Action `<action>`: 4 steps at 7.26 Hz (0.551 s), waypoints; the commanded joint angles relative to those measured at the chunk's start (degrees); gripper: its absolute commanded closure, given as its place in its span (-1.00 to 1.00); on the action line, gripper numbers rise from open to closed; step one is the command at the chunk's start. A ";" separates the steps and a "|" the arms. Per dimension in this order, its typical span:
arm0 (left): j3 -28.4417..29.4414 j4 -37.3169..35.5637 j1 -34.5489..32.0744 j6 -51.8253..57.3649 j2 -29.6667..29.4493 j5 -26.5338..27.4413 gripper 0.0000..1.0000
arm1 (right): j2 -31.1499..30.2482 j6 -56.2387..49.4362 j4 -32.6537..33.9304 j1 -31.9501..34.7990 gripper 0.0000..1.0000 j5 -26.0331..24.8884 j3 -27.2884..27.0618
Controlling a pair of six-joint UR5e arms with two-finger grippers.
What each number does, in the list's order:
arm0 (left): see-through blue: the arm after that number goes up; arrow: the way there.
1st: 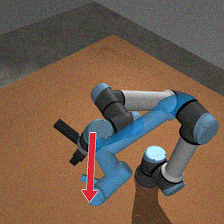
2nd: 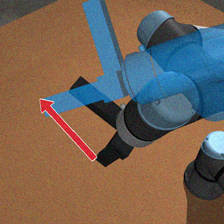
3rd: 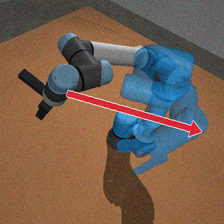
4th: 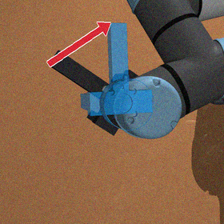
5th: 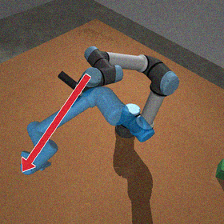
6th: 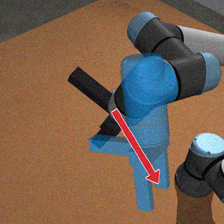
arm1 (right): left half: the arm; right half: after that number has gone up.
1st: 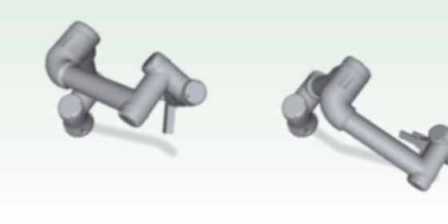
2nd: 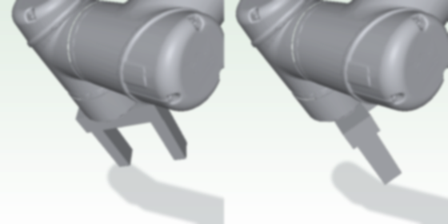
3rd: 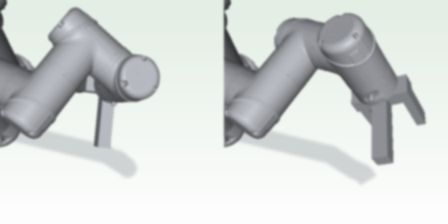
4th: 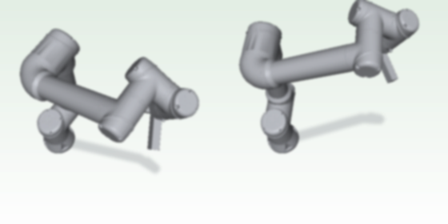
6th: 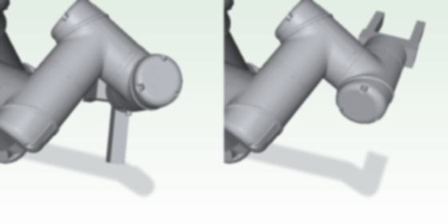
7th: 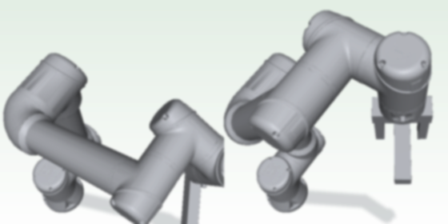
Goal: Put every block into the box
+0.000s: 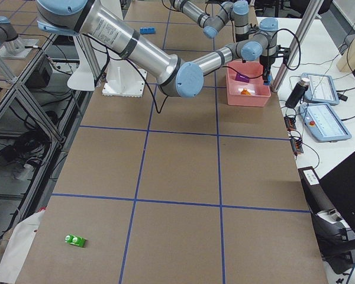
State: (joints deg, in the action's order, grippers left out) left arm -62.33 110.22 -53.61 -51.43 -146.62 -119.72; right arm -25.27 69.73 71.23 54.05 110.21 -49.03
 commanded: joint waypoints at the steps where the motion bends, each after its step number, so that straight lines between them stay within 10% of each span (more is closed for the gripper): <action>1: -4.01 0.00 -0.27 0.28 4.30 -0.25 -1.00 | -0.66 -1.87 0.31 0.78 -0.98 0.08 -0.19; 4: -19.60 -4.10 -1.31 0.28 17.71 -2.17 -1.00 | -1.53 -10.02 9.24 3.86 -0.98 4.23 -4.47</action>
State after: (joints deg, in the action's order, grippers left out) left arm -74.32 109.01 -54.14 -51.16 -135.04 -120.70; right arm -26.18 63.69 76.01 56.77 113.40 -50.94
